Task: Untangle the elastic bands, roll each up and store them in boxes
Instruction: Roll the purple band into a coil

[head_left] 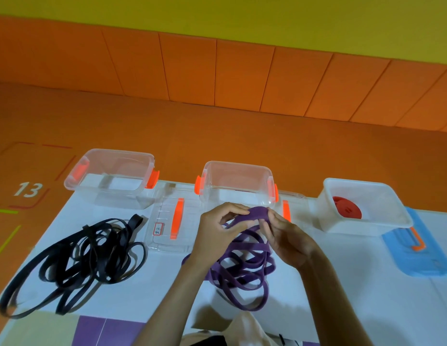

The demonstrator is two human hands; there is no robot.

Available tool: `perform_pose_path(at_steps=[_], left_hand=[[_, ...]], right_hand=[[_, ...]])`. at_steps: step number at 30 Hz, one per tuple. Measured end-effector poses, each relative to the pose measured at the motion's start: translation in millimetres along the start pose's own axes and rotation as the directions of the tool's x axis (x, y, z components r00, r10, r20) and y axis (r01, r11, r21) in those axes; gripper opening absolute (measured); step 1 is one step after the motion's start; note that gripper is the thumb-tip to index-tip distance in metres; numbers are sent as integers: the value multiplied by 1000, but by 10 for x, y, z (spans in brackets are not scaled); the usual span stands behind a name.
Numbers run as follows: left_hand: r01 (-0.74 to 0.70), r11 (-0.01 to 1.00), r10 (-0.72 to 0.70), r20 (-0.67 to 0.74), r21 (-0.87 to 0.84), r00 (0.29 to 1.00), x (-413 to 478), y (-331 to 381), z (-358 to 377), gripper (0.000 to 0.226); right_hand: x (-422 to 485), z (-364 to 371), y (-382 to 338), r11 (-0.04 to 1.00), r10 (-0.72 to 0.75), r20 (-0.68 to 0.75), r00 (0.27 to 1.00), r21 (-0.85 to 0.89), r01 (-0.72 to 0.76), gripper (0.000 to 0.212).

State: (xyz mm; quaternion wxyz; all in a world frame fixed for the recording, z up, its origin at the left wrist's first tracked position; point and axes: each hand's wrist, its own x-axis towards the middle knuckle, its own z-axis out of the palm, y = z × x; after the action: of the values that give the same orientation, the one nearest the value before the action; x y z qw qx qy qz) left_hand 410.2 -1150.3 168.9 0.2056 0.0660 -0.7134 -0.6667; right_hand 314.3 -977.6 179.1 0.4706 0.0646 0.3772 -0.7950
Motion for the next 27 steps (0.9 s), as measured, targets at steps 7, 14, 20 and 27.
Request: perform_pose_path(at_steps=[7,14,20,27], left_hand=[[-20,995,11,-86,-99,996,4,4,-40,28],[-46,997,39,-119,-65,992,8,-44,-16,24],[-82,990,89,-66,111,994,53,-118,0,17],[36,994,-50,132,104,990,49,-141,-168,29]], right_hand=[[61,57,159,993,103,-82,991,62,-98,24],[93,107,221,1000,10,-77,997,-26,-12,29],[97,67,166,958,-129,48,991,-252,137,37],[23,114,48,833,-230,-20,973,-521,186,48]])
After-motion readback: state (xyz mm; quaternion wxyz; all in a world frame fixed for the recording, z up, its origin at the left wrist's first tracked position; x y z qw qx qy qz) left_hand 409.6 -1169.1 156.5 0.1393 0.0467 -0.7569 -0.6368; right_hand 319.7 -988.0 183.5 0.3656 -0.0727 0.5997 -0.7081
